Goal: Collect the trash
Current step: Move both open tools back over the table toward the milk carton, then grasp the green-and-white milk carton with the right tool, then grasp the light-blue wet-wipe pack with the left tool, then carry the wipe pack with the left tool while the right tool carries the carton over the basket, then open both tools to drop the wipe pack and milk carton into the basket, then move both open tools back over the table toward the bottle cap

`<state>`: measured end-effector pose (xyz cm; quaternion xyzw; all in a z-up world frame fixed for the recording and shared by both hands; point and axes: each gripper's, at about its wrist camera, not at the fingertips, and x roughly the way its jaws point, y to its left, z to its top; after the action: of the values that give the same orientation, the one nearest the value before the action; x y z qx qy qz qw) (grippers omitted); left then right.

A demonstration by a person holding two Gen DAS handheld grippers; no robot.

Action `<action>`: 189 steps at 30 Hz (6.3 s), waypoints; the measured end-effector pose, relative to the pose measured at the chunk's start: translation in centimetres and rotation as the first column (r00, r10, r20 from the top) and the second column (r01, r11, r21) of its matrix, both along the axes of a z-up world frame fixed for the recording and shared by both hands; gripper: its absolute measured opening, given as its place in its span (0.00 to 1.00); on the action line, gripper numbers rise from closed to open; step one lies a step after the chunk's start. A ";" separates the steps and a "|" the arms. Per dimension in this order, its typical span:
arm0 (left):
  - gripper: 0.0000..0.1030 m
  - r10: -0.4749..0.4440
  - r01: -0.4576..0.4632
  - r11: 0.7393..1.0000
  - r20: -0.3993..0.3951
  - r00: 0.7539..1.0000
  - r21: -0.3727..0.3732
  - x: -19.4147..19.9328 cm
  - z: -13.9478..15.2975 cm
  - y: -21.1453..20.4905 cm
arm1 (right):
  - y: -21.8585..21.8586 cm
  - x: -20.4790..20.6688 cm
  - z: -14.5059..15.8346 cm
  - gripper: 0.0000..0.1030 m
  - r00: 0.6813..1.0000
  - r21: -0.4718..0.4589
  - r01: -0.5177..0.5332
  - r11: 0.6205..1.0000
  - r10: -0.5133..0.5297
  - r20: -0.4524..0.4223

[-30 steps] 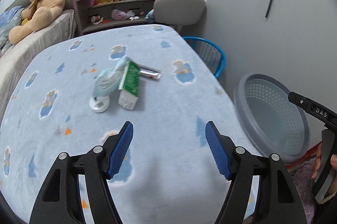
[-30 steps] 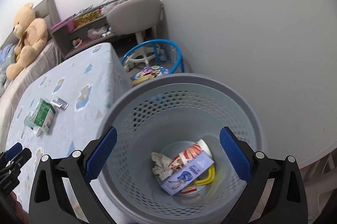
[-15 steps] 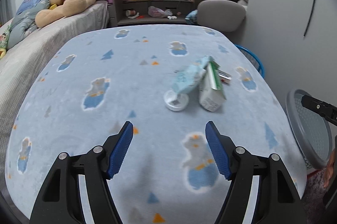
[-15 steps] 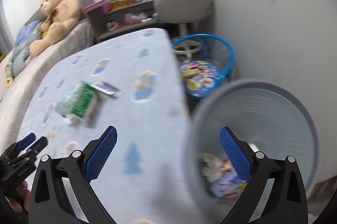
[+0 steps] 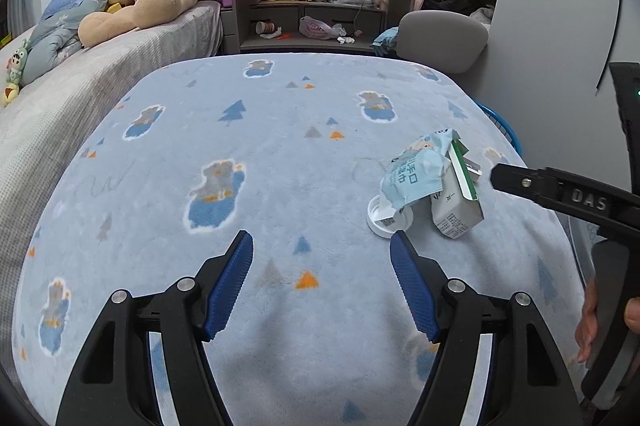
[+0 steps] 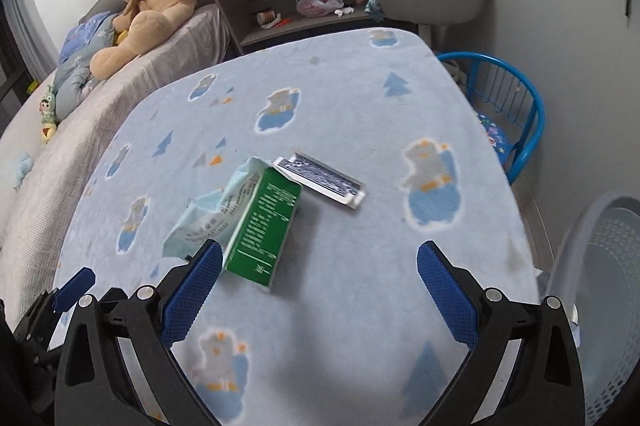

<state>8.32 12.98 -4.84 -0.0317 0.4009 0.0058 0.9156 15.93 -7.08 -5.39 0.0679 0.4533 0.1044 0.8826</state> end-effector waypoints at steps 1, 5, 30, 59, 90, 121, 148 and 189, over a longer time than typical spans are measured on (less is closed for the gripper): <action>0.66 0.003 -0.003 1.000 -0.002 1.000 -0.007 0.1 -0.1 0.2 | 0.5 0.4 -0.3 0.93 1.000 -0.010 -0.004 1.000 0.004 -0.006; 0.66 0.011 -0.012 1.000 -0.011 1.000 -0.018 0.3 -0.4 0.7 | 1.6 1.6 -1.4 0.93 0.999 -0.031 -0.010 0.999 0.009 -0.033; 0.66 -0.032 0.031 0.998 -0.034 0.999 -0.049 1.2 -0.4 -0.2 | 0.8 0.8 -1.5 0.32 0.997 -0.009 -0.032 0.999 0.031 -0.072; 0.70 -0.201 0.198 0.980 -0.138 0.970 -0.033 7.3 -1.4 -8.0 | -8.2 -5.0 0.2 0.27 0.999 0.184 0.037 0.982 -0.032 -0.030; 0.13 -0.241 0.236 0.970 -0.091 0.966 -0.065 5.6 1.1 -9.1 | -9.7 -5.8 1.4 0.27 0.999 0.227 0.041 0.973 -0.046 0.013; 0.13 -0.606 0.605 0.796 -0.029 0.795 -0.031 -2.5 5.3 -34.0 | -31.2 -17.3 4.7 0.27 0.908 0.145 0.402 0.904 -0.413 0.062; 0.58 -0.519 0.519 0.855 -0.036 0.854 -0.010 -2.2 4.4 -34.3 | -32.3 -17.2 3.3 0.82 0.883 0.089 0.455 0.886 -0.462 0.080; 0.69 -0.034 0.035 0.999 -0.007 0.999 0.034 0.4 3.0 -10.1 | -23.6 -11.9 4.0 0.94 0.929 -0.018 0.347 0.938 -0.340 0.147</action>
<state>8.71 2.87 -1.85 -0.0090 0.4041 -0.0030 0.9146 4.00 -30.69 -1.40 0.1192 0.3728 -0.0570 0.9184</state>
